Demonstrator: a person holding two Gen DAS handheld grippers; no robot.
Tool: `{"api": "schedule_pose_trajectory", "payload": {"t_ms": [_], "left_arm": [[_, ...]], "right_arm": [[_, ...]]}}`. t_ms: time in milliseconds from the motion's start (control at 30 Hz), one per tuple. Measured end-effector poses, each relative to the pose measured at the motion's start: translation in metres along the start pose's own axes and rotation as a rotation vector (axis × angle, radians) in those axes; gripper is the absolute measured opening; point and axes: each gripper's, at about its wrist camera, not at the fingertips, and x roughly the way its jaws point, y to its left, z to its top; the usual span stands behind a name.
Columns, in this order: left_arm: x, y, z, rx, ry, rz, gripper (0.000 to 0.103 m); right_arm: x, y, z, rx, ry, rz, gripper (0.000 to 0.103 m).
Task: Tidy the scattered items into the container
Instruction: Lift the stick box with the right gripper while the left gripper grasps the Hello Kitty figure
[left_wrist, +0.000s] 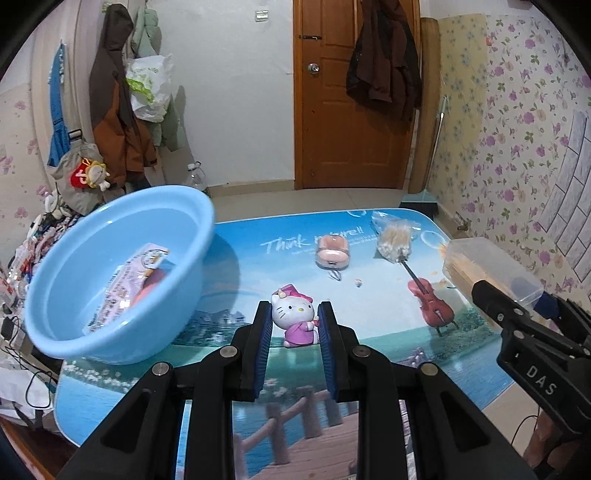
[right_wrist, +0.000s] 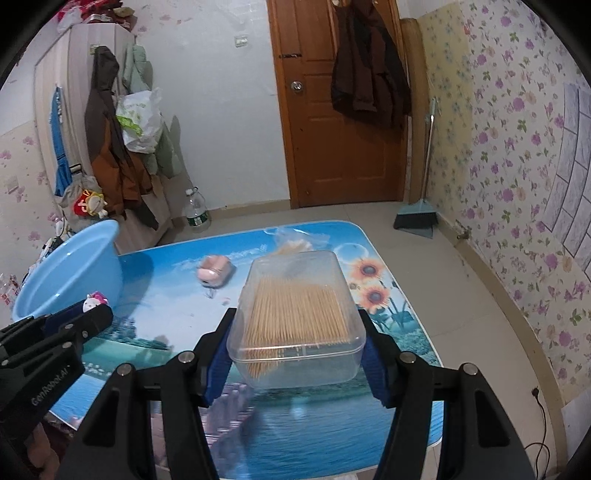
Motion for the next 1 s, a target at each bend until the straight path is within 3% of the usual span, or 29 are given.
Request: {"api": "schedule_pose_trajectory", "payload": {"t_ms": [767,1000], "left_arm": [[-0.041,0.056,-0.001,-0.074,-0.055,0.052,0.023],[-0.048,0.083,0.012,-0.098,-0.090,0.108,0.024]], "right_arm": [[-0.033,0.053,0.004,-0.078,-0.021,0.045,0.062],[-0.028,0.059,0.004,-0.083,-0.012,0.045,0.062]]}}
